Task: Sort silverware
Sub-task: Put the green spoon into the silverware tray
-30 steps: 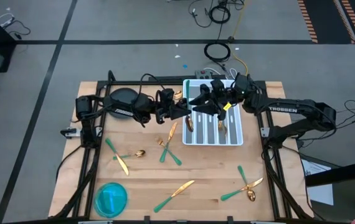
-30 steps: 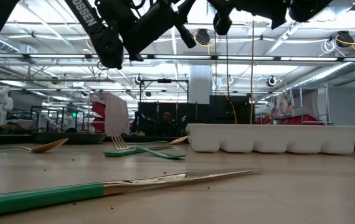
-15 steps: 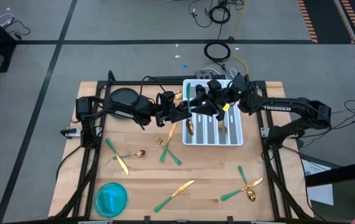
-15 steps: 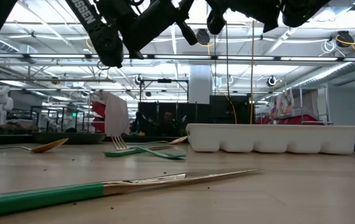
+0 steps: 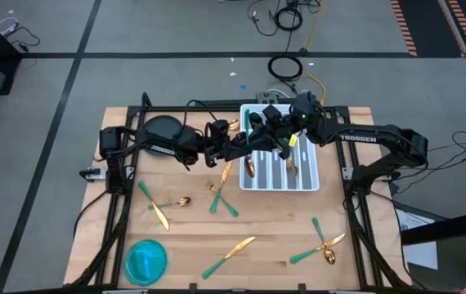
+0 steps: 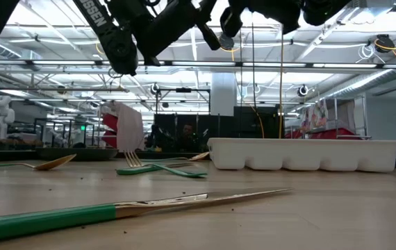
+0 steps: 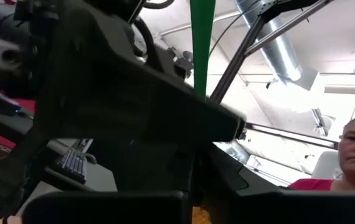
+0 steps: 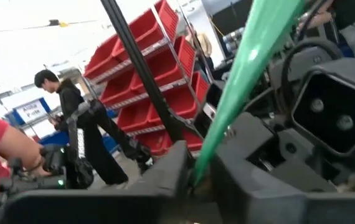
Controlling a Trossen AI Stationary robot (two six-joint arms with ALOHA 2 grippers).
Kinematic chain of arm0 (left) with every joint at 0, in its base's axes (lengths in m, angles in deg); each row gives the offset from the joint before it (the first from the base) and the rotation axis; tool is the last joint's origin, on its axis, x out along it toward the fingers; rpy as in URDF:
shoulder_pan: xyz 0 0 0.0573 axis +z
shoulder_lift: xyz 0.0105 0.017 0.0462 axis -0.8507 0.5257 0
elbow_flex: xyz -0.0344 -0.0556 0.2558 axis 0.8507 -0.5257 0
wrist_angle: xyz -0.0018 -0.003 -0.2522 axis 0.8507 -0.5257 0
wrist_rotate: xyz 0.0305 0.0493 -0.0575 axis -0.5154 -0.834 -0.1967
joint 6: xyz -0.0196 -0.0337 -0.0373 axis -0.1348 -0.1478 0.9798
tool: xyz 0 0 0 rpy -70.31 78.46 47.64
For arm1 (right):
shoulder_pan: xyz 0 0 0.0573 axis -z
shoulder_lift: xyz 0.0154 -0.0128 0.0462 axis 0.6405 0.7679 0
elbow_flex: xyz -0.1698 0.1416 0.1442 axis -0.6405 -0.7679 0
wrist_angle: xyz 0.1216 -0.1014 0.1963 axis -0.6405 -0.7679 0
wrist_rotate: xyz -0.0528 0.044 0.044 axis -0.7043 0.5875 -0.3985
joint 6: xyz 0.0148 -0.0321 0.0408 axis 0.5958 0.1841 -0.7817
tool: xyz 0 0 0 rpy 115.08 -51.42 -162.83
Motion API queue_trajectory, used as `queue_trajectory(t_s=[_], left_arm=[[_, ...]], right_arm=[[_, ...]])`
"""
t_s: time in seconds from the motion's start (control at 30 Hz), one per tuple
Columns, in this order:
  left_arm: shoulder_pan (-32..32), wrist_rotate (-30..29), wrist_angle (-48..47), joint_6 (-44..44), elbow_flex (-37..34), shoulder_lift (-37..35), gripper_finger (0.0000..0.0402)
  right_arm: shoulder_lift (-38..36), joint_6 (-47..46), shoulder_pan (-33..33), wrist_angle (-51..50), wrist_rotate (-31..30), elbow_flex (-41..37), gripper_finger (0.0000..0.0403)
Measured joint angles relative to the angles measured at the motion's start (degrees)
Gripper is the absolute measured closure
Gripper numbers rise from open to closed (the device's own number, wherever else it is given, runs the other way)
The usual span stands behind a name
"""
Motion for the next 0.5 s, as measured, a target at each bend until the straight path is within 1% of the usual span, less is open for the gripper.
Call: queue_trajectory(t_s=[0.03,0.1,0.33,0.5], left_arm=[[0.0,0.0,0.0,0.0,0.0,0.0,0.0378],[0.1,0.1,0.1,-0.1,0.0,0.0,0.0377],[0.4,-0.8,0.0,0.1,0.0,0.0,0.0371],[1.6,0.5,-0.4,-0.1,0.0,0.0,0.0339]], right_arm=[[0.0,1.1,0.0,-0.5,0.3,0.0,0.037],[-0.1,2.8,0.0,-0.7,0.4,0.0,0.0391],[-0.3,5.0,0.0,-0.6,0.3,0.0,0.0401],[-0.3,7.4,0.4,-1.4,-0.4,0.0,0.0403]])
